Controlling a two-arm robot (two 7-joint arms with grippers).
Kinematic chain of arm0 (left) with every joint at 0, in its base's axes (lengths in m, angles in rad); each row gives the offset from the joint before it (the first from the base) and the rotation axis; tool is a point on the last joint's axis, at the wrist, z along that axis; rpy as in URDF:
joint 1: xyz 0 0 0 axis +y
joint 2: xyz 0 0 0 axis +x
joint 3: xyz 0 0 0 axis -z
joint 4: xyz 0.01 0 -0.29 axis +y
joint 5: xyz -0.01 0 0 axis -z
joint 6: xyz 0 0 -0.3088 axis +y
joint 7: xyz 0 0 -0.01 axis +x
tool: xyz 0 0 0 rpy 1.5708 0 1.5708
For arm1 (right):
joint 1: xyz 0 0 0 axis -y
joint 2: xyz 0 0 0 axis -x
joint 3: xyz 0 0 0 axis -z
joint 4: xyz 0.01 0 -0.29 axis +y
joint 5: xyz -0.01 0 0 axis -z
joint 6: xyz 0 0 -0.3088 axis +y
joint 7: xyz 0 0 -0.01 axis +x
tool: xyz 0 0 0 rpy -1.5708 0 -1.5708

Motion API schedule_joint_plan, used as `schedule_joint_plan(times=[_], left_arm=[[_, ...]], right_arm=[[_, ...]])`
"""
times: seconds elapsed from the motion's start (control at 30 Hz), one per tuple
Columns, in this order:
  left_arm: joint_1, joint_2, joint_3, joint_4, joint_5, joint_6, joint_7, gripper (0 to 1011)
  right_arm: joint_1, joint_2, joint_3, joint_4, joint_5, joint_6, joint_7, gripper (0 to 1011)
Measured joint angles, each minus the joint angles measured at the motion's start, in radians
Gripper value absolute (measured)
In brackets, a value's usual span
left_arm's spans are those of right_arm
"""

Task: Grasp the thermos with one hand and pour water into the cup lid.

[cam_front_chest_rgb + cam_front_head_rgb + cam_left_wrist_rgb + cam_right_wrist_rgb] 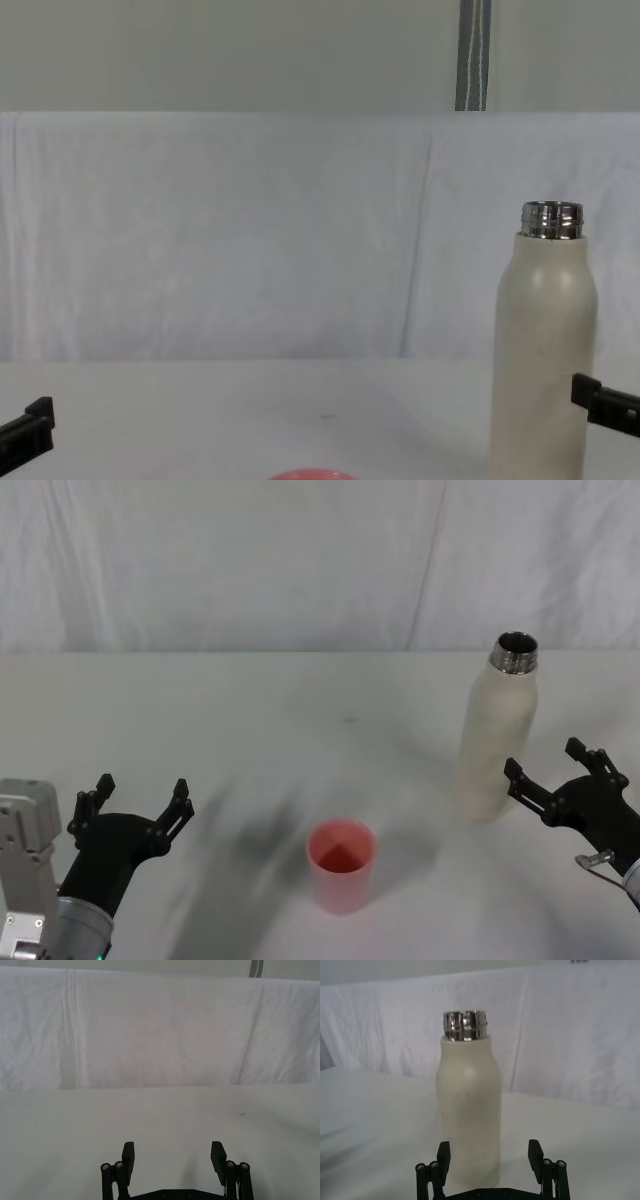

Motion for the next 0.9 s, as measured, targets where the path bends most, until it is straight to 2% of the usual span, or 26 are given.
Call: schedule_joint_plan(times=[0.4,0.9], left_arm=[[0.000,0.000,0.000,0.000,0.000,0.000,0.000,1001],[0.000,0.000,0.000,0.000,0.000,0.000,0.000,1001]], right_arm=[[-0.048,-0.029,0.014,-0.059,-0.059,-0.047,-0.024,1003],[-0.079,-0.067,0.019,-0.067,-0.087,-0.079,-0.025,1003]])
